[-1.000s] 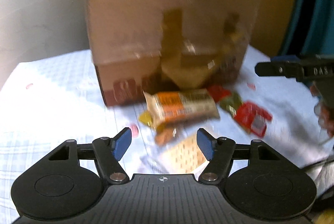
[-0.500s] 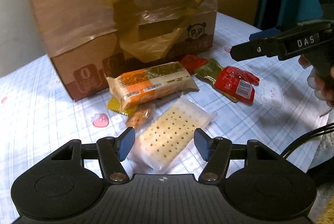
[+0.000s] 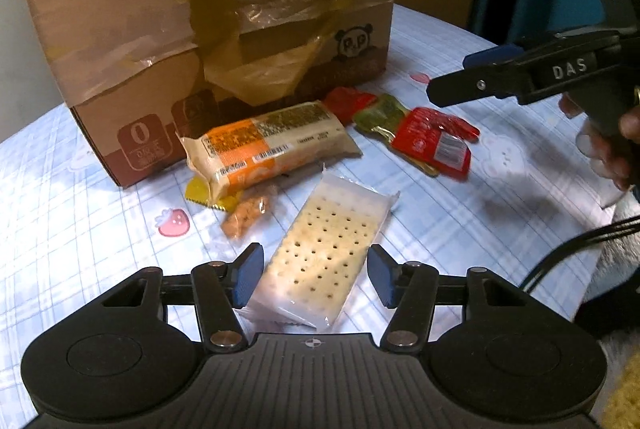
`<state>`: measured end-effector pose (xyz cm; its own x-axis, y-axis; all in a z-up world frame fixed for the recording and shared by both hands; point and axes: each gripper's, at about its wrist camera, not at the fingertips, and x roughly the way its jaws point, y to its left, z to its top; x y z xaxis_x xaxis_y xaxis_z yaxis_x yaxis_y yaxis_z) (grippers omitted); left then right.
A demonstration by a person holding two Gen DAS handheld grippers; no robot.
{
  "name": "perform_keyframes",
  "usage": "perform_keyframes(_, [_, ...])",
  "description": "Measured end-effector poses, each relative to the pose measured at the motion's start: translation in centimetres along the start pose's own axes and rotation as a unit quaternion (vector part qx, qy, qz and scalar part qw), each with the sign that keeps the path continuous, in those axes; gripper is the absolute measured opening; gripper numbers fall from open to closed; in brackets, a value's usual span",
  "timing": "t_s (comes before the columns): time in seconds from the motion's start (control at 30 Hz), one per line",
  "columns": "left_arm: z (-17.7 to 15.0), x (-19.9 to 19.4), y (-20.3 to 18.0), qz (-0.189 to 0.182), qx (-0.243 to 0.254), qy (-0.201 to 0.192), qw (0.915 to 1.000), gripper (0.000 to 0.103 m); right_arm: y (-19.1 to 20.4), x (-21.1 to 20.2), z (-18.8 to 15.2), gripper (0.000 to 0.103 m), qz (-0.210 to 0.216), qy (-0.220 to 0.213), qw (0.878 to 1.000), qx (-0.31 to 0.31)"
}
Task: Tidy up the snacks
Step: 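Move both grippers back toward the remaining snacks, then grasp the red sachet with right gripper while left grasps white cracker pack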
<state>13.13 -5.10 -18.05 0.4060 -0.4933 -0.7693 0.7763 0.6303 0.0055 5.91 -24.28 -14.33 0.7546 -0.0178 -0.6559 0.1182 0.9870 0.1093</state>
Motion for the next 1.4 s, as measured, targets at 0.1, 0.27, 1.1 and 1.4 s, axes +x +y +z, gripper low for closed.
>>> perform_keyframes(0.1, [0.1,0.1,0.1,-0.002,-0.003,0.001,1.0000,0.060,-0.2,0.1,-0.2,0.097,-0.003,0.003,1.000,0.003])
perform_keyframes(0.27, [0.6,1.1,-0.2,0.003,0.000,0.009,1.0000,0.060,-0.3,0.9,-0.8,0.093,-0.015,0.026,1.000,-0.003])
perform_keyframes(1.1, [-2.0,0.4,-0.7,0.039,-0.106,-0.034,0.9930,0.058,0.7,3.4,-2.6,0.086,-0.025,0.058,0.996,-0.069])
perform_keyframes(1.4, [-2.1,0.3,-1.0,0.045,-0.110,-0.039,0.9921,0.058,1.3,4.4,-2.8,0.085,-0.033,0.064,0.994,-0.084])
